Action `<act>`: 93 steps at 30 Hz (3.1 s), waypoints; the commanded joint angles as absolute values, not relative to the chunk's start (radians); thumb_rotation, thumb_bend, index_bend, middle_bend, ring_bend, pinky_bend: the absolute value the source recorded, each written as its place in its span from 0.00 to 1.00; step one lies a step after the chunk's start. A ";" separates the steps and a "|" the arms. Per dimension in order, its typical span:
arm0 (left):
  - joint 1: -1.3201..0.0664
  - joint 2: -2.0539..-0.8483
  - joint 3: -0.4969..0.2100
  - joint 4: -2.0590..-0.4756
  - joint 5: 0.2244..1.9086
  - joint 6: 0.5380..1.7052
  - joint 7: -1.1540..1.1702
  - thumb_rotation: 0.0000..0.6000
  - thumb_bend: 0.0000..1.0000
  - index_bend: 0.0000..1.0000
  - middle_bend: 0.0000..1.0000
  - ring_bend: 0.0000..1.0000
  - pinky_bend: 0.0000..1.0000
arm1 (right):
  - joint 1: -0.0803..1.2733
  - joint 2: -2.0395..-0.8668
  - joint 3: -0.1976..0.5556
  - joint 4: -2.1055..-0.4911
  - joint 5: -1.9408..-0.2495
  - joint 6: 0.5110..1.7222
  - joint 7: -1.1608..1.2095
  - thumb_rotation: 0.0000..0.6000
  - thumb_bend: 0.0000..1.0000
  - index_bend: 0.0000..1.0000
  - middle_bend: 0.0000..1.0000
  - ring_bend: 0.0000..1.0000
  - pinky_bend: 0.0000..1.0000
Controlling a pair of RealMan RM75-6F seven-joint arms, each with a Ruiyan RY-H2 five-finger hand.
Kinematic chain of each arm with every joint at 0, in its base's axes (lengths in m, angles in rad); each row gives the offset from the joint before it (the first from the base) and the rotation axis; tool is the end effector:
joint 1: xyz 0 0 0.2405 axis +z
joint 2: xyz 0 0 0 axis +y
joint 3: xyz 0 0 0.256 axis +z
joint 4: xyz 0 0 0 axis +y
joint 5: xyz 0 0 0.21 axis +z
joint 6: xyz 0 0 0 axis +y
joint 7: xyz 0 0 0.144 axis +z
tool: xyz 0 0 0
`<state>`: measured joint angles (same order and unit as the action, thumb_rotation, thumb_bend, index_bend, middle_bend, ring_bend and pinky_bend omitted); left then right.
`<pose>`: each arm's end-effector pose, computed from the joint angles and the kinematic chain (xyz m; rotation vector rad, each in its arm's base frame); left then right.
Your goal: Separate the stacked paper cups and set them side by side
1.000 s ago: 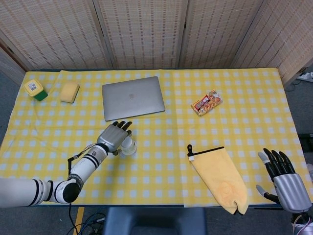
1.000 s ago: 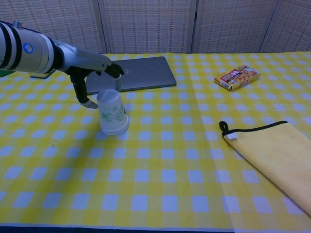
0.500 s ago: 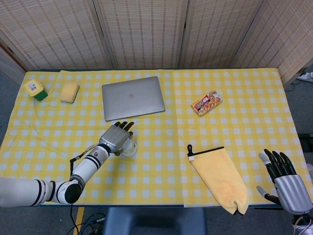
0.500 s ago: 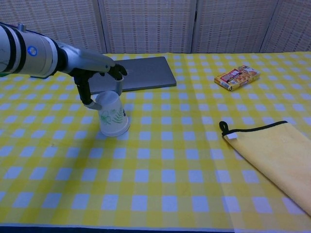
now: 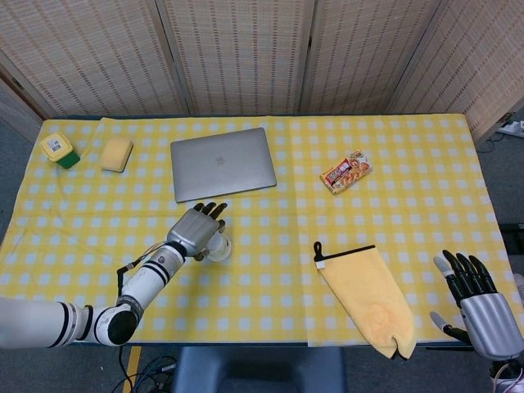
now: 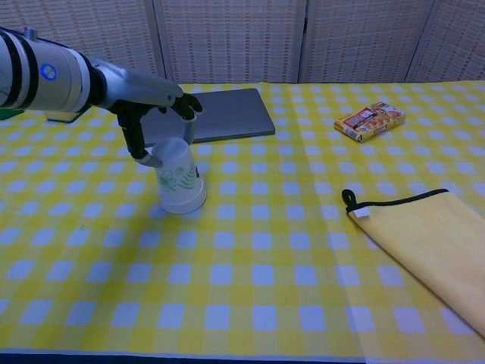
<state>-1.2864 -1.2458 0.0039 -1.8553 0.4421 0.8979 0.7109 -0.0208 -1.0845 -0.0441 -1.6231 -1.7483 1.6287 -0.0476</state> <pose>-0.0550 0.3553 0.0267 -2.1276 -0.7686 -0.5337 -0.2936 -0.1265 0.1612 1.5247 -0.7927 0.9452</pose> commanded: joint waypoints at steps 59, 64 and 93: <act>-1.003 -1.082 0.022 -1.835 0.751 0.839 0.443 1.00 0.33 0.34 0.00 0.00 0.16 | -0.036 -1.113 -0.054 -1.625 -1.769 1.631 -0.110 1.00 0.20 0.00 0.00 0.00 0.00; -0.994 -1.124 0.014 -1.775 0.776 0.804 0.411 1.00 0.33 0.34 0.00 0.00 0.16 | -0.036 -1.112 -0.052 -1.624 -1.764 1.631 -0.107 1.00 0.20 0.00 0.00 0.00 0.00; -0.786 -0.838 0.026 -2.154 1.043 1.065 0.355 1.00 0.33 0.03 0.00 0.00 0.16 | -0.047 -1.102 -0.056 -1.617 -1.779 1.658 -0.078 1.00 0.20 0.00 0.00 0.00 0.00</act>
<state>-0.8941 -0.9484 0.0007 -2.0254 0.9183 0.9305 0.3747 -0.0475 -1.1030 -0.0559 -1.6174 -1.7785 1.6580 -0.0784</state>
